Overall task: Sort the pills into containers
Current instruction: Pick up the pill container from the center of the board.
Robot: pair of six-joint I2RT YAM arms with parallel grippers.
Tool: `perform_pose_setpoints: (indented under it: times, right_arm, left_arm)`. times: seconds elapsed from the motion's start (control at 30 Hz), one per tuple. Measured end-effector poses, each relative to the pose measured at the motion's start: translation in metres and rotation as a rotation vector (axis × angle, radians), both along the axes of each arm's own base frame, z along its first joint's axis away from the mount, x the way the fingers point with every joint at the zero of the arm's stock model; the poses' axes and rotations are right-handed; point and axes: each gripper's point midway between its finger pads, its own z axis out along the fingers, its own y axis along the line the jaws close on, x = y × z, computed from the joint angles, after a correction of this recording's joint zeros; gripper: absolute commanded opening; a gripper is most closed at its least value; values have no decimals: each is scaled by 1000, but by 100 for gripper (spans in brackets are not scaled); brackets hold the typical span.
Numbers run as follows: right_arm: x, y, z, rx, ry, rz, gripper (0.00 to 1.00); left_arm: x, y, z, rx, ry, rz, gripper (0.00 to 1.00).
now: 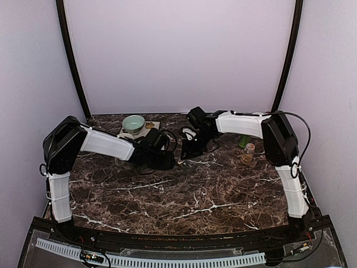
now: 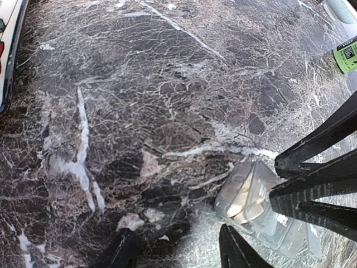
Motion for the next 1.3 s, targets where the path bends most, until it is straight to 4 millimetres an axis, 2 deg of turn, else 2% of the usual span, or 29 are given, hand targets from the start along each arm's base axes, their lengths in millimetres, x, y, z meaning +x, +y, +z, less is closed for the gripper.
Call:
perform_pose_setpoints:
  times: [0.47,1.3]
  right_arm:
    - [-2,3,-5,7,15,15,41]
    - [-3,11,-14,22,45,32,40]
  left_arm:
    - [0,2,0,2,-1,3,54]
    - [0,3,0,6,-2,-10,54]
